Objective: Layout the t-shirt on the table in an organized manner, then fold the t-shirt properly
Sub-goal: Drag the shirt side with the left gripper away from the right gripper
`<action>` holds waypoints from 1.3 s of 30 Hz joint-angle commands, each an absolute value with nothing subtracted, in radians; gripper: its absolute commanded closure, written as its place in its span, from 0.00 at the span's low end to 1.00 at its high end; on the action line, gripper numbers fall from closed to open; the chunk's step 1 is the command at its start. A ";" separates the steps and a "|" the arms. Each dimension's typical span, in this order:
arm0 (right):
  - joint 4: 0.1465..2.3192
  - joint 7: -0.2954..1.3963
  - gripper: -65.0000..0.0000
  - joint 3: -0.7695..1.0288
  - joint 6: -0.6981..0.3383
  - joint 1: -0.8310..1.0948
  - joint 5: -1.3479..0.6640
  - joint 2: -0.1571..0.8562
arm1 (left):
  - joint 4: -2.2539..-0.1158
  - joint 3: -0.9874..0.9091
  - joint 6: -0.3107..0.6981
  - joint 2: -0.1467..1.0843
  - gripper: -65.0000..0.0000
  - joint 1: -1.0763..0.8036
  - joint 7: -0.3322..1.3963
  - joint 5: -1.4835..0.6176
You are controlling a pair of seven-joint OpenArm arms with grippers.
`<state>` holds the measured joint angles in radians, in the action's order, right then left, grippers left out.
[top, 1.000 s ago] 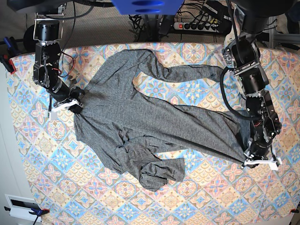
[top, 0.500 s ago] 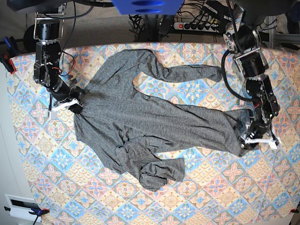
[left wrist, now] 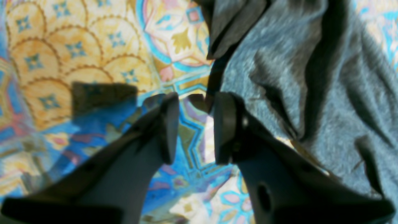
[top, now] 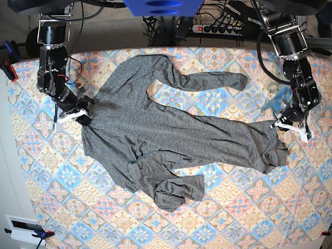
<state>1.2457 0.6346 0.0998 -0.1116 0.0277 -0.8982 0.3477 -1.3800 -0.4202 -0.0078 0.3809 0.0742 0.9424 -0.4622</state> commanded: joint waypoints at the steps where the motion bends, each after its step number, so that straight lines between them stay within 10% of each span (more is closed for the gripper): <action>1: 1.234 0.753 1.00 0.084 -0.082 0.048 -0.851 0.344 | -1.400 -0.412 -0.005 0.409 0.77 0.081 0.929 -0.467; 16: 1.234 0.753 1.00 0.084 -0.082 0.050 -0.851 0.344 | -1.400 -0.278 -0.005 0.420 0.52 0.070 0.880 -0.470; 39: 1.236 0.753 1.00 0.084 -0.082 0.050 -0.851 0.343 | -1.248 -0.278 -0.005 0.420 0.53 0.191 0.871 -0.464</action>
